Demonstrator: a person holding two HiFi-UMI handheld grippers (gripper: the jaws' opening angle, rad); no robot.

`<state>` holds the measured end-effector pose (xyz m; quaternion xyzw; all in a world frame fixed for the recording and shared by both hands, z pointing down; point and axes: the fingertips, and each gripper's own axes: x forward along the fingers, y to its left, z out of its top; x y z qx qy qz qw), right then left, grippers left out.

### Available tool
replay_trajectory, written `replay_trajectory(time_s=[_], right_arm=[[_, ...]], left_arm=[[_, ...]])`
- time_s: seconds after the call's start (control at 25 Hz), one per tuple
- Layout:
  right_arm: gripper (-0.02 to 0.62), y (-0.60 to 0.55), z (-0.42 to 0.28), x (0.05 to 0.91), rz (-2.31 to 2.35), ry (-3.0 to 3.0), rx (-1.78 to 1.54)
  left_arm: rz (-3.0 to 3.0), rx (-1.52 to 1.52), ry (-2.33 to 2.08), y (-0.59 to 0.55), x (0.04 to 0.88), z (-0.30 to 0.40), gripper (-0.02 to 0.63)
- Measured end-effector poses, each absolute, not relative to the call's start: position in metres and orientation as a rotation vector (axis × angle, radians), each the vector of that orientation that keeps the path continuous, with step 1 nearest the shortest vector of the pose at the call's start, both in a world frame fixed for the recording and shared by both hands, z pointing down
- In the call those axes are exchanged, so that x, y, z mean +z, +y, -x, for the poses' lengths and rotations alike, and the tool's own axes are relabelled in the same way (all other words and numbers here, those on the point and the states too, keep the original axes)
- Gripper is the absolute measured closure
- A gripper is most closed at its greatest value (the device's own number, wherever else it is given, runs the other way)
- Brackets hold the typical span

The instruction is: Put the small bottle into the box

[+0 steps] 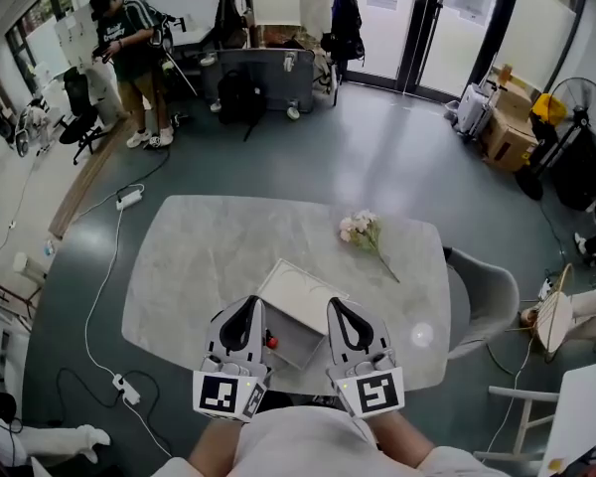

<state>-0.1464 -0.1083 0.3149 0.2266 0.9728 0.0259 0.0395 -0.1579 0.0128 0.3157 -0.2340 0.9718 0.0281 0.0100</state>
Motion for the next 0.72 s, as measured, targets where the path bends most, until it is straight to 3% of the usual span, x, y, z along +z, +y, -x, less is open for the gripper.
replay_trajectory(time_s=[0.72], right_arm=[[0.569, -0.118, 0.148, 0.32, -0.641, 2.988, 0.081]], left_arm=[[0.654, 0.023, 3.063, 0.039, 0.326, 0.155, 0.581]])
